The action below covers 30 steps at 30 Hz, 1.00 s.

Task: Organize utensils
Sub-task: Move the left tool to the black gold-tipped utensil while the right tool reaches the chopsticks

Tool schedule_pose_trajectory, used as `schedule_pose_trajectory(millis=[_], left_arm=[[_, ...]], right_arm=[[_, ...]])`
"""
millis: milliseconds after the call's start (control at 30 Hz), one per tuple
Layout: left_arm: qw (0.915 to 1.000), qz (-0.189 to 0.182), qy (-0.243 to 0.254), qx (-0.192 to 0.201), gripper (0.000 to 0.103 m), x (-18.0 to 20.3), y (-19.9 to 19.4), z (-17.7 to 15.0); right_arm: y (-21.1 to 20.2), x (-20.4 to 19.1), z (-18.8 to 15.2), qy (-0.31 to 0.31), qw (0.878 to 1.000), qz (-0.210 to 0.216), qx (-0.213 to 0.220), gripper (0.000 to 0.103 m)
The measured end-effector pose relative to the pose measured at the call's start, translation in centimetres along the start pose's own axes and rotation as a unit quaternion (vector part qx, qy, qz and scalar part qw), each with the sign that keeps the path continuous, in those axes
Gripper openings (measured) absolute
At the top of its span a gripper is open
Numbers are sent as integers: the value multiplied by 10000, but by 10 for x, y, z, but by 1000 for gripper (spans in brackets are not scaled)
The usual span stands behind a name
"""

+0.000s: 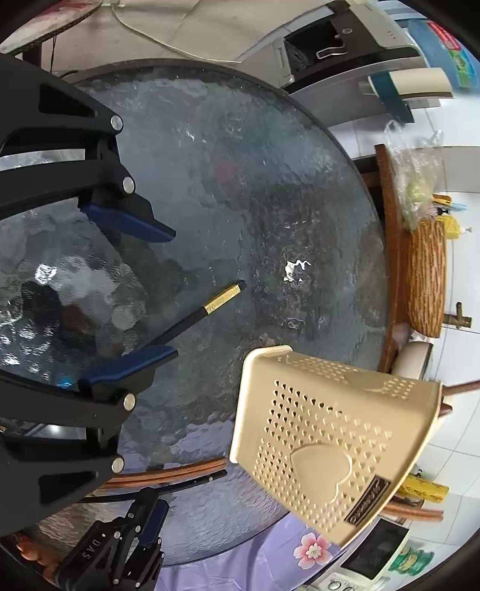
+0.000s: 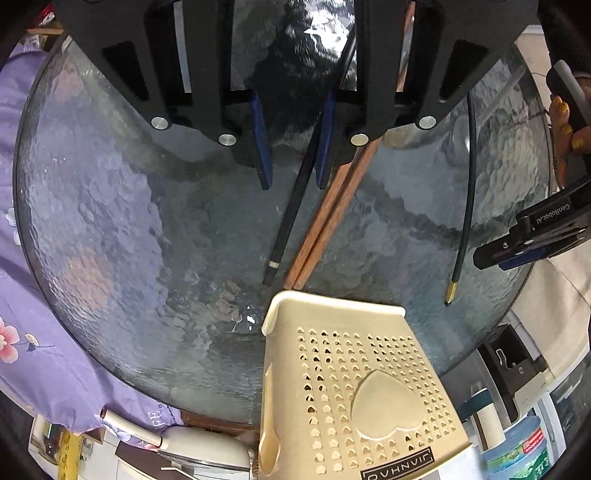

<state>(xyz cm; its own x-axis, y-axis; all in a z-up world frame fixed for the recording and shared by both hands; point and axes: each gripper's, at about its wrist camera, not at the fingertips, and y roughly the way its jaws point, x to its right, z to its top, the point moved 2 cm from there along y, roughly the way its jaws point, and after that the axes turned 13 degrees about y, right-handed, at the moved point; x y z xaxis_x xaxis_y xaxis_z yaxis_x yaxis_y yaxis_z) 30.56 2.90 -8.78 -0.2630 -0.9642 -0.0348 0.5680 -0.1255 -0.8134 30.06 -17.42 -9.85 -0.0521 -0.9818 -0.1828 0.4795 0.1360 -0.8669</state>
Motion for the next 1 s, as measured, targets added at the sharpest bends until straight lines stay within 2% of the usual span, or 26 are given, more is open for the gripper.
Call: schedule_pose_trajectory(millis=[267, 333, 667, 867, 1000], left_arm=[[9993, -27, -235, -273, 45, -6, 20, 15], [9991, 12, -246, -346, 40, -5, 23, 18], [9985, -24, -305, -456, 36, 9, 31, 30], [9981, 101, -376, -467, 22, 11, 35, 36], [9977, 171, -456, -466, 14, 9, 39, 41]], right_arm=[[6, -1, 10, 50, 9999, -96, -8, 24], [7, -2, 11, 38, 9999, -122, -12, 23], [12, -3, 21, 24, 9999, -151, -21, 21], [18, -3, 29, 42, 9997, -241, 4, 13], [21, -3, 33, 34, 9996, -286, 44, 12]])
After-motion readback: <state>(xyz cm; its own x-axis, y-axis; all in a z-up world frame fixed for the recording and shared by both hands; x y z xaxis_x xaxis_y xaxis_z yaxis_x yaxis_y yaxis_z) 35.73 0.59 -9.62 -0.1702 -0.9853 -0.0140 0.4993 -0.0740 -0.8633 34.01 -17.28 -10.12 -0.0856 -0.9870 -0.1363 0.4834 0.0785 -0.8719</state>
